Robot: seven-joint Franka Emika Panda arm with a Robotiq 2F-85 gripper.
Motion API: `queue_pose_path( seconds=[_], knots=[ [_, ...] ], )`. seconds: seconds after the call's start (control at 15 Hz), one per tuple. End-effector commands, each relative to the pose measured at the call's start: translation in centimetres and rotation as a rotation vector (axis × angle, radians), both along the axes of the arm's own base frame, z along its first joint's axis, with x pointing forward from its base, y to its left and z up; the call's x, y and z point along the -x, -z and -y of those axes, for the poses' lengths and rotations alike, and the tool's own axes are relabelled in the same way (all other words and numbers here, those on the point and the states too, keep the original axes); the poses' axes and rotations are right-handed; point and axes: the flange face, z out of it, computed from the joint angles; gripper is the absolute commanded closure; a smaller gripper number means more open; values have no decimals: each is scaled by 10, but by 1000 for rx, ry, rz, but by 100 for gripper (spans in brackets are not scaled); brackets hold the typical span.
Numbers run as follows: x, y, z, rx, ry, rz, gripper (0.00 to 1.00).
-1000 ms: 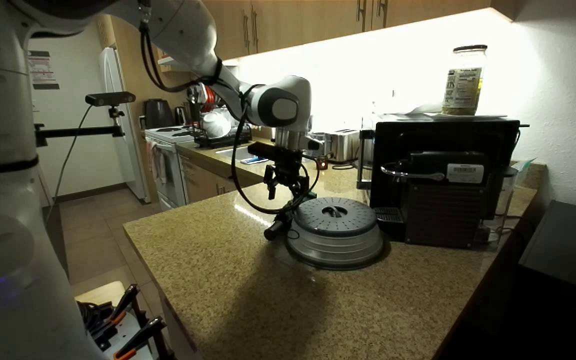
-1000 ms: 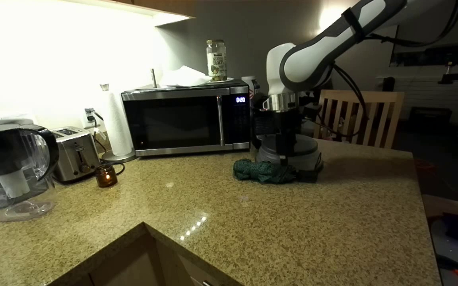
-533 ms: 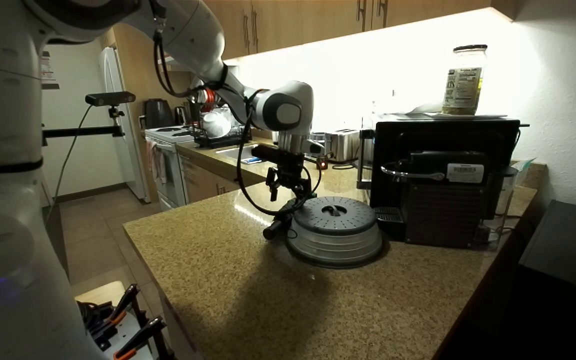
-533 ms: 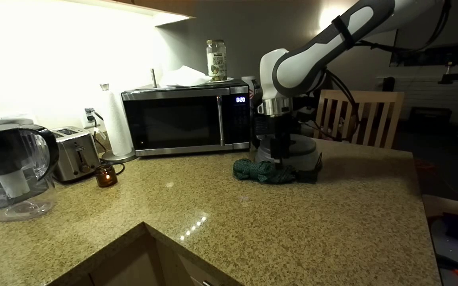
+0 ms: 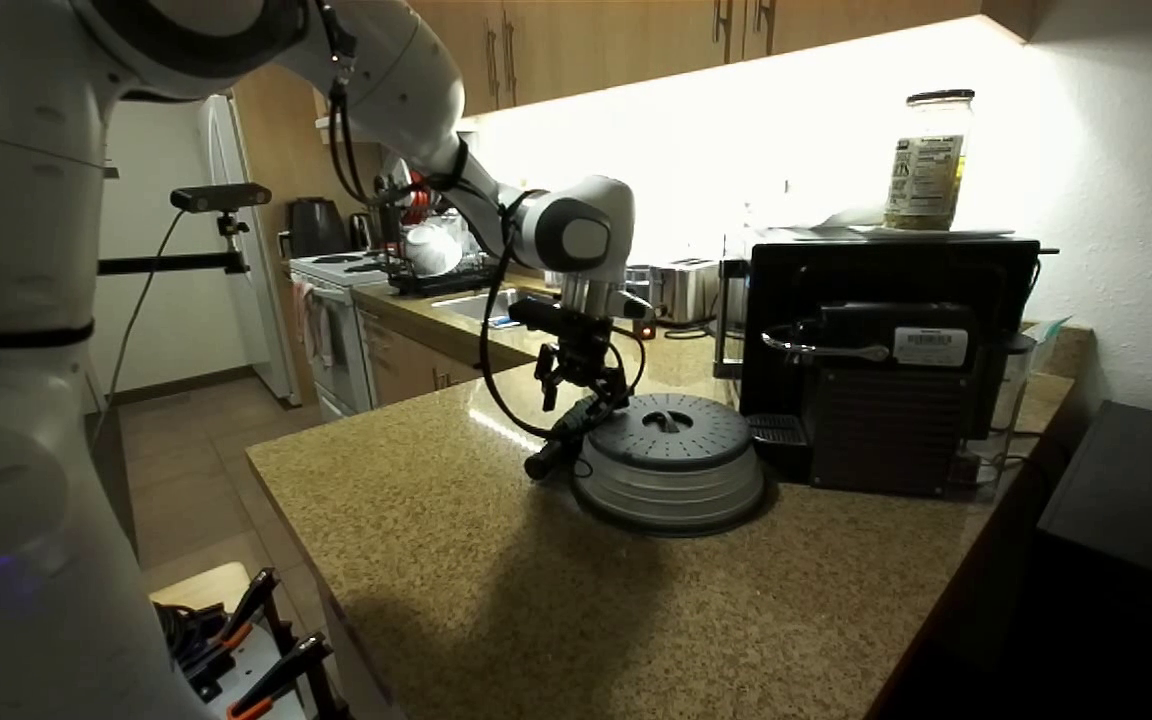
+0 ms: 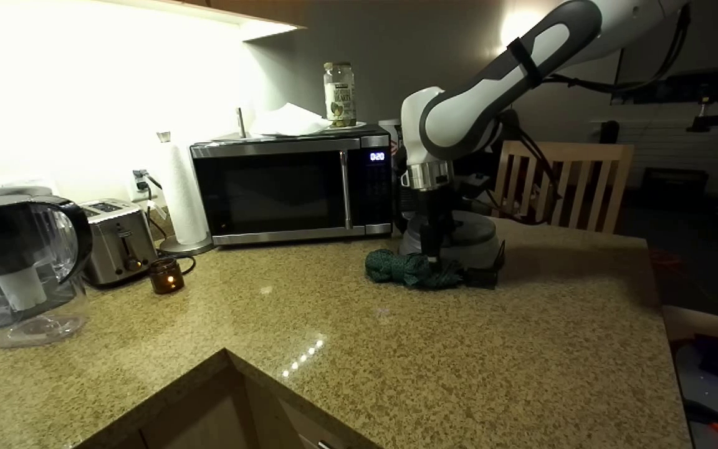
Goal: Move the umbrella
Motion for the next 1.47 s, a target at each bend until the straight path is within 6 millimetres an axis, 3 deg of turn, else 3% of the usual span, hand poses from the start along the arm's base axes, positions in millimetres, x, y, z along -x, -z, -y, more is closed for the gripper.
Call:
queue_pose_path(
  seconds=[0.0,0.87,1.4],
  knots=[
    [-4,16,3,6,20,-34,0],
    [-6,-31,-6,68,106,-66,0],
    [-2,-22,-19,53,92,-127,0]
  ],
)
